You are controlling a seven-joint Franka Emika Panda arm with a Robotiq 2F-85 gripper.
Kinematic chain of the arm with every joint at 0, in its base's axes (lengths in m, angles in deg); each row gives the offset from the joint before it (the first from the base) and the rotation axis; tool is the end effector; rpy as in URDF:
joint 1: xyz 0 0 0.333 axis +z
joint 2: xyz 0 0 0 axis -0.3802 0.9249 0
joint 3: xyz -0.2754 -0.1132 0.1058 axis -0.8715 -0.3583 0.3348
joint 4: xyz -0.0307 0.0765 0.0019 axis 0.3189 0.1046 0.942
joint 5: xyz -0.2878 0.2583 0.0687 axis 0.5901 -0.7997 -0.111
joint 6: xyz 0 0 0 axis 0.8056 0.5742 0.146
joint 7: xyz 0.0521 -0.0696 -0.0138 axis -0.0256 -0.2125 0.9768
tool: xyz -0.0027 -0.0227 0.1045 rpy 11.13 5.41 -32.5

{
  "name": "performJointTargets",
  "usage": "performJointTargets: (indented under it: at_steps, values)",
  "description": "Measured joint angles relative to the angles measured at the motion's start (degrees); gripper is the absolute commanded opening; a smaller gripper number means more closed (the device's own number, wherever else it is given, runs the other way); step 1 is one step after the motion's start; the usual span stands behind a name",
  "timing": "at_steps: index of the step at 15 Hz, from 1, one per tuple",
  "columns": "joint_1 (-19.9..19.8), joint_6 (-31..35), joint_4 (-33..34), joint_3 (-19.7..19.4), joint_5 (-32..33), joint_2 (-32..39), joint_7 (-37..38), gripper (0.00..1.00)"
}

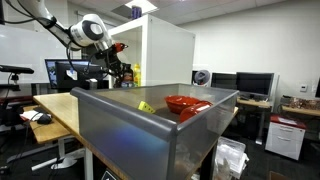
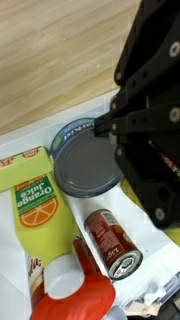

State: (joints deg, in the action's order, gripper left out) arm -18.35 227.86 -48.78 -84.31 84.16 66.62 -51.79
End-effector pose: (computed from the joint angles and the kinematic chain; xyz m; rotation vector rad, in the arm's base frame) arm 0.5505 0.0807 0.4673 2.4656 1.2362 0.4147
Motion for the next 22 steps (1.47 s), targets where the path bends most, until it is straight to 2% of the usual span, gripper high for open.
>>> performJointTargets:
  at_steps: [7,15,19,22]
  values:
    - [0.63,0.82,-4.95,0.03,2.58,-4.07,0.00,0.00]
    - [1.79,0.86,-7.46,0.10,3.38,-8.87,0.00,0.00]
    - [2.96,-3.39,-7.57,0.09,2.67,-13.61,0.00,0.00]
    - [3.99,-9.86,-7.24,0.11,1.57,-16.92,0.00,0.00]
